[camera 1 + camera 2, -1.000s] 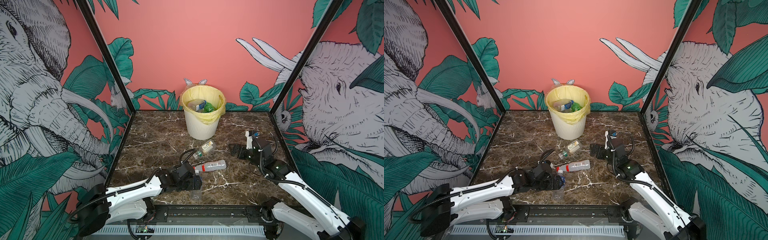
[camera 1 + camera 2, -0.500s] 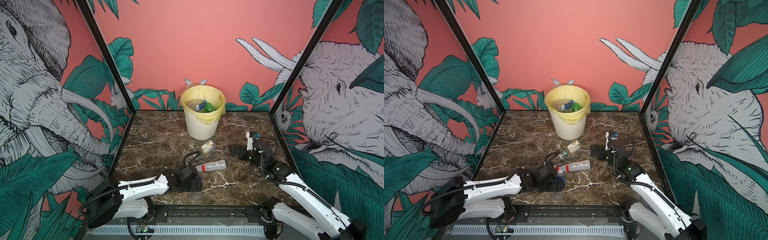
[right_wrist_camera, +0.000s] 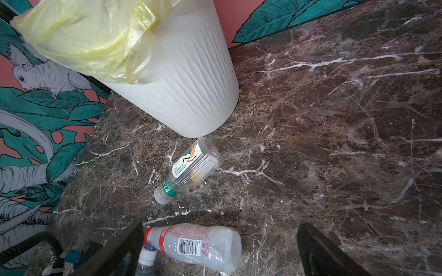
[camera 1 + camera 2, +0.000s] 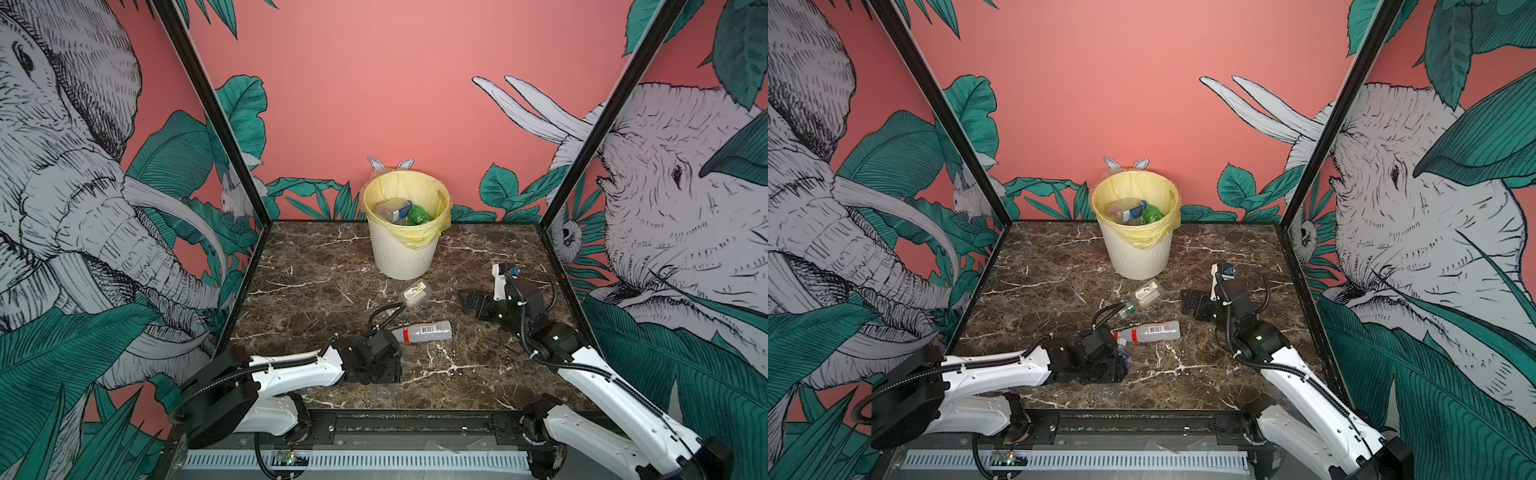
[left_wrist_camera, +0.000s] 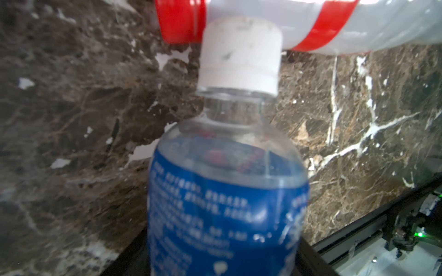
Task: Throw the plastic bottles in the bin
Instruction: 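Lower the left gripper around the white-cap blue-label water bottle and close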
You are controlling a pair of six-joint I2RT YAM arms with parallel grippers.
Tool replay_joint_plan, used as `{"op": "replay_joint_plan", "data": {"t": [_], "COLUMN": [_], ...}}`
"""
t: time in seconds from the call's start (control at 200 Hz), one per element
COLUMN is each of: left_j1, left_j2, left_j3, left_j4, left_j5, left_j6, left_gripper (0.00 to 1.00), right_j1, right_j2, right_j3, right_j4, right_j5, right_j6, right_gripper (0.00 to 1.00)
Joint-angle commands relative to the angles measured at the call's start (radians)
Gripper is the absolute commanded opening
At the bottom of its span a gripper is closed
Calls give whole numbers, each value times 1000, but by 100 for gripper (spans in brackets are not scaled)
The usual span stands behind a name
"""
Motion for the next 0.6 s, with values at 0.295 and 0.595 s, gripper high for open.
{"op": "replay_joint_plan", "data": {"t": [0.295,0.595], "left_j1": [-4,-4], "left_j2": [-147,-186], "left_j3": [-49,-67], "left_j4": [-22,40], "left_j5": [-52,-37], "left_j6": [-7,-26], "left_gripper": [60,59], "right_j1": [-6,-6], "right_j2": [2,5], "right_j3": [-15,-22], "right_j4": [32,37], "right_j5": [11,9], "right_j6": [12,26], "right_gripper": [100,100]}}
